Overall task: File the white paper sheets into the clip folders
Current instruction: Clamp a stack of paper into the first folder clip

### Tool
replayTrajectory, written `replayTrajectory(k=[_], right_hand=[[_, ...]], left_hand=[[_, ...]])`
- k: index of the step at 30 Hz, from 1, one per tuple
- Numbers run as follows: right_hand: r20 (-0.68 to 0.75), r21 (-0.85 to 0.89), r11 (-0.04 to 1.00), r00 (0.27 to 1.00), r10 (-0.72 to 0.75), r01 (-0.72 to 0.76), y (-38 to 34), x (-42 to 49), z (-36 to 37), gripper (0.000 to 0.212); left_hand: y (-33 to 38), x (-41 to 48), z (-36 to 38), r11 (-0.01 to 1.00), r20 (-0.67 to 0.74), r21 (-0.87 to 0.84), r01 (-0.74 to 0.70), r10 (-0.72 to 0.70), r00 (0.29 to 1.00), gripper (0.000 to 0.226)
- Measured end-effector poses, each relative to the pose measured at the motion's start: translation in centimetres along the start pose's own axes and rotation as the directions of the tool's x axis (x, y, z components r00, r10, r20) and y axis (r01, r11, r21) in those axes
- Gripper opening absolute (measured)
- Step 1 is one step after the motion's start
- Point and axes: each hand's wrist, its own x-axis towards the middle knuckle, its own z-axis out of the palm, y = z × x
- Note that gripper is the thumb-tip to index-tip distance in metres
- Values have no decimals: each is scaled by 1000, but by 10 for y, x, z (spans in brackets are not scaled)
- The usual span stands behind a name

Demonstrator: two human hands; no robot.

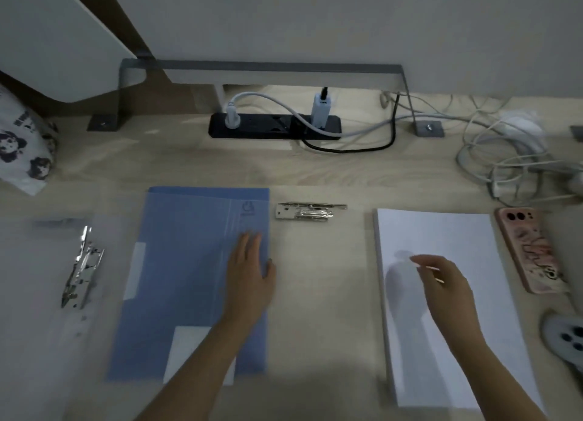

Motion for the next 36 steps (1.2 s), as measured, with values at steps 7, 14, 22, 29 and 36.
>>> replayTrajectory(k=[7,14,22,29,36], right_hand=[[57,-62,996,997,-60,64,41,-22,-23,28],[116,-168,977,987,-114,133,57,-23,-18,33],[148,-149,976,979,-139,161,62,-21,-20,27],[164,-70,989,980,-117,129,57,-21,-24,34],[182,2,1000,983,-23,23,47,-22,-25,36]], left_hand=[[113,-62,61,915,356,-384,126,21,934,43],[145,-59,101,758,474,-399,517,-312,824,7],[155,-49,100,714,461,-400,575,-385,799,29],[150,-70,103,588,517,-544,599,-327,791,26],[160,-93,98,665,531,-609,433,-64,845,29]])
